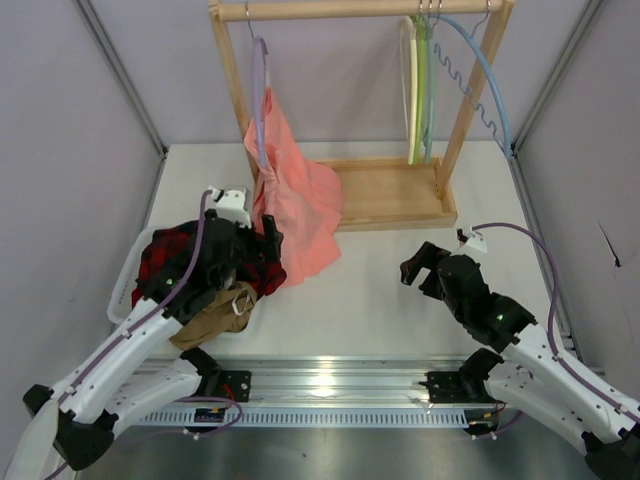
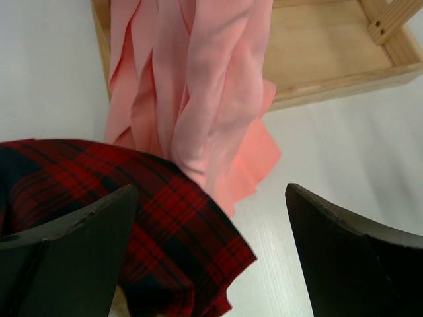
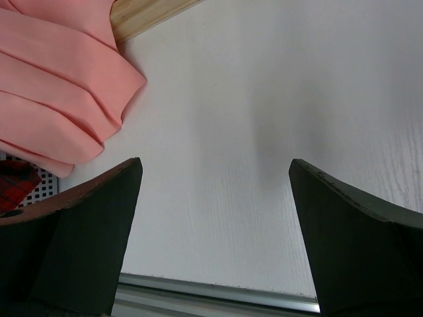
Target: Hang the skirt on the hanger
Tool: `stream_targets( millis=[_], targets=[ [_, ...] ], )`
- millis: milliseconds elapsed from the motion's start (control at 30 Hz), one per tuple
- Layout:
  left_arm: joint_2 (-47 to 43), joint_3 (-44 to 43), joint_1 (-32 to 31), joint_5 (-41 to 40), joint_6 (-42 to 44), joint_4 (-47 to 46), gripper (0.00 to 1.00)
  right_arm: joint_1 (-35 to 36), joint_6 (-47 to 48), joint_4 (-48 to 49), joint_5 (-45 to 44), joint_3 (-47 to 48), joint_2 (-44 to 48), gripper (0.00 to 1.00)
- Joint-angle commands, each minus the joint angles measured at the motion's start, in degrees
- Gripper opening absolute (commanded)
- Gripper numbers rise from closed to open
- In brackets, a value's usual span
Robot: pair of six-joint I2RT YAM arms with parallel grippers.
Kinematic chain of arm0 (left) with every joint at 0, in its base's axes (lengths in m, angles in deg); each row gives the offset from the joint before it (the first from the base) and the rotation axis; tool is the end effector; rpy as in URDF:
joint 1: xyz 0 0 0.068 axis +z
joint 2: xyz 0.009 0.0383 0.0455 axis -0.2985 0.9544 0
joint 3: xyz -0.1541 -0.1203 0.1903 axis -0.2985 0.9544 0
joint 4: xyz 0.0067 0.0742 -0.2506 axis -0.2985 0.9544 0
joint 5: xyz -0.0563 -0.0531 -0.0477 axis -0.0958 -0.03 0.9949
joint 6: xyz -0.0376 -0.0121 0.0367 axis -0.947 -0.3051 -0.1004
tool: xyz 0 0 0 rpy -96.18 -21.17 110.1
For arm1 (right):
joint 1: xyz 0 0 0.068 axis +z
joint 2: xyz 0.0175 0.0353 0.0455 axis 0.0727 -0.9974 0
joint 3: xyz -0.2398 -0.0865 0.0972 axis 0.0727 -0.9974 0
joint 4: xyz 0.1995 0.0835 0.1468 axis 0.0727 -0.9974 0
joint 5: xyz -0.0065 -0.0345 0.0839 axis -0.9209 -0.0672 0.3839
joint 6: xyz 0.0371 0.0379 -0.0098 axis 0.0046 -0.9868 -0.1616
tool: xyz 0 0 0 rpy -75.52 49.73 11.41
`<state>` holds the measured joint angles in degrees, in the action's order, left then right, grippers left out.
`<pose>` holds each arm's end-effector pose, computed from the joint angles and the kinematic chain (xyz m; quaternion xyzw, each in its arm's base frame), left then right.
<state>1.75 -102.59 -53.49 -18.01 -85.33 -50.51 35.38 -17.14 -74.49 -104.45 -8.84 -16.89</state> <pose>0.1543 -0.0993 0.3425 0.0562 0.8260 -0.1291 0.5458 0.1261 0.0849 0.2634 0.1416 0.8523 0.1762 0.4717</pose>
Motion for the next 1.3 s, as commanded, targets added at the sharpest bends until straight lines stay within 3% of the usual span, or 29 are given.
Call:
stream_targets(
  millis=[0,300,567,667,800,867,1033,1267],
  targets=[
    [2.6,1.2,0.2,-2.0,-3.0,-13.8,0.99,-0.3,-0.6,0.2,-0.3,0.6,-0.6,0.99],
    [17.7,1.8,2.2,-4.5,-4.8,-26.0,0.99,-0.4,1.2,-0.6,-1.1,1.2,-0.7,0.99],
    [28.3,-0.9,4.0,0.8,-8.3,-32.1,0.89,-1.1,1.8,0.5,-0.1,1.3,-1.5,0.99],
    [33.1,-2.3,4.0,4.1,-9.3,-33.9,0.79,-1.4,2.1,1.6,0.4,1.6,-2.6,0.99],
    [38.8,-6.7,4.3,7.7,-10.9,-36.0,0.46,-1.9,2.7,2.4,1.3,2.2,-4.2,0.99],
    [40.8,-8.8,4.8,11.0,-12.2,-38.8,0.41,-2.3,3.2,2.5,1.5,2.5,-4.9,0.99],
    [43.7,-12.2,7.7,13.7,-17.3,-46.5,0.4,-2.5,3.0,2.2,1.6,2.7,-5.4,0.99],
    [48.5,-17.6,12.3,9.5,-18.8,-44.2,0.42,-2.8,2.3,0.0,0.3,2.5,-2.8,0.99]
  ],
)
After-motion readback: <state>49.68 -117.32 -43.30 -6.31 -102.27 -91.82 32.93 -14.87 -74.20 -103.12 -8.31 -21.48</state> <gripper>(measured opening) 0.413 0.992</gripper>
